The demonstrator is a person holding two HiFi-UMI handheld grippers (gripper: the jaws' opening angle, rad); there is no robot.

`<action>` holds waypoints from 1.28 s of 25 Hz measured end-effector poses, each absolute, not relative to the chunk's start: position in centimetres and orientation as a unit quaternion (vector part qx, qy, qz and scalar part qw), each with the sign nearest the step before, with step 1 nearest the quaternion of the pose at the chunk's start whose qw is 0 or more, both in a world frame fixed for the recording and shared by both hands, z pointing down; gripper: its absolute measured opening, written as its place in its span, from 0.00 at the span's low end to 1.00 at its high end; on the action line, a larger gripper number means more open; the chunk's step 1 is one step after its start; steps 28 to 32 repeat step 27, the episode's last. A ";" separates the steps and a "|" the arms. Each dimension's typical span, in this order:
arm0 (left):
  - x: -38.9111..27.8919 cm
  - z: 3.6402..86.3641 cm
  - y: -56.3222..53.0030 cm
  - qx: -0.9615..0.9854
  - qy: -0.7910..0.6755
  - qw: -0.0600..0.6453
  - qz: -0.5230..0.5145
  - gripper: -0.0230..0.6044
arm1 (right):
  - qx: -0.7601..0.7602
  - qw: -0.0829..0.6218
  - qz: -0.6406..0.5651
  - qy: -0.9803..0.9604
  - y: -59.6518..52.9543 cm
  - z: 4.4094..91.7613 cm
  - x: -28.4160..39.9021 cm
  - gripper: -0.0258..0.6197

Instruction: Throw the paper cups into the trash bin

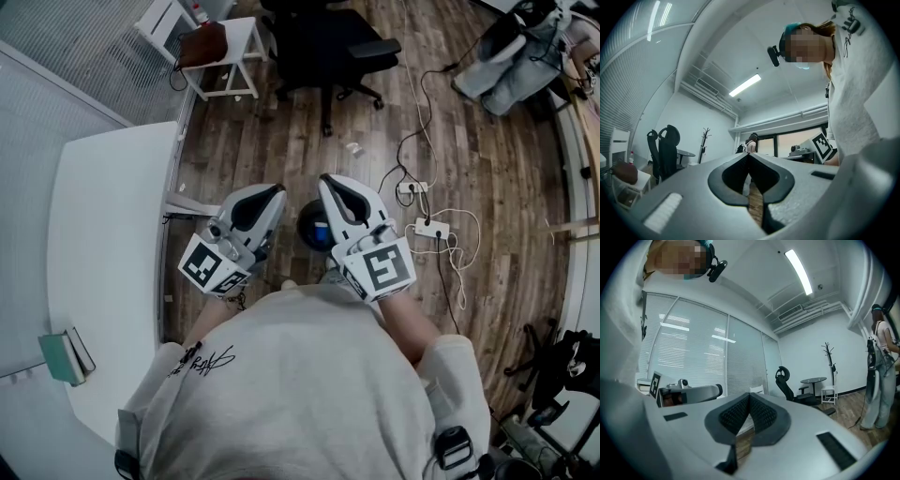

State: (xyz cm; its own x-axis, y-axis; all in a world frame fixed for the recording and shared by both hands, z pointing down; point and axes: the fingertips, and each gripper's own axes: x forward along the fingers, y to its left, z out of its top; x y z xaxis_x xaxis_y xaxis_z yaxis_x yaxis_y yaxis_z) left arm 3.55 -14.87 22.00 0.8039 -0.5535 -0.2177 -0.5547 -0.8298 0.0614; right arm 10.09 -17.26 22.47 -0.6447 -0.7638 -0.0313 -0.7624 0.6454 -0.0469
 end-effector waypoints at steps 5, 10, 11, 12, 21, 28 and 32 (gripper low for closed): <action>3.6 21.9 -14.8 -0.950 0.290 0.004 0.111 0.04 | -0.425 0.029 -0.009 0.905 -17.0 22.0 10.3 0.05; 3.6 21.6 -14.9 -0.951 0.288 0.007 0.111 0.04 | -0.423 0.033 -0.016 0.906 -17.1 21.8 10.3 0.05; 3.6 21.7 -14.9 -0.951 0.288 0.006 0.111 0.04 | -0.422 0.033 -0.017 0.906 -17.1 21.9 10.3 0.05; 3.6 21.7 -14.9 -0.951 0.288 0.006 0.110 0.04 | -0.422 0.033 -0.018 0.906 -17.0 22.0 10.2 0.05; 3.8 21.5 -15.0 -0.951 0.290 0.008 0.112 0.04 | -0.421 0.032 -0.021 0.906 -17.2 22.2 10.6 0.05; 4.0 21.5 -15.3 -0.949 0.292 0.006 0.115 0.04 | -0.427 0.028 -0.014 0.904 -17.3 22.3 11.0 0.05; 4.0 21.5 -15.3 -0.949 0.292 0.006 0.115 0.04 | -0.427 0.028 -0.014 0.904 -17.3 22.3 11.0 0.05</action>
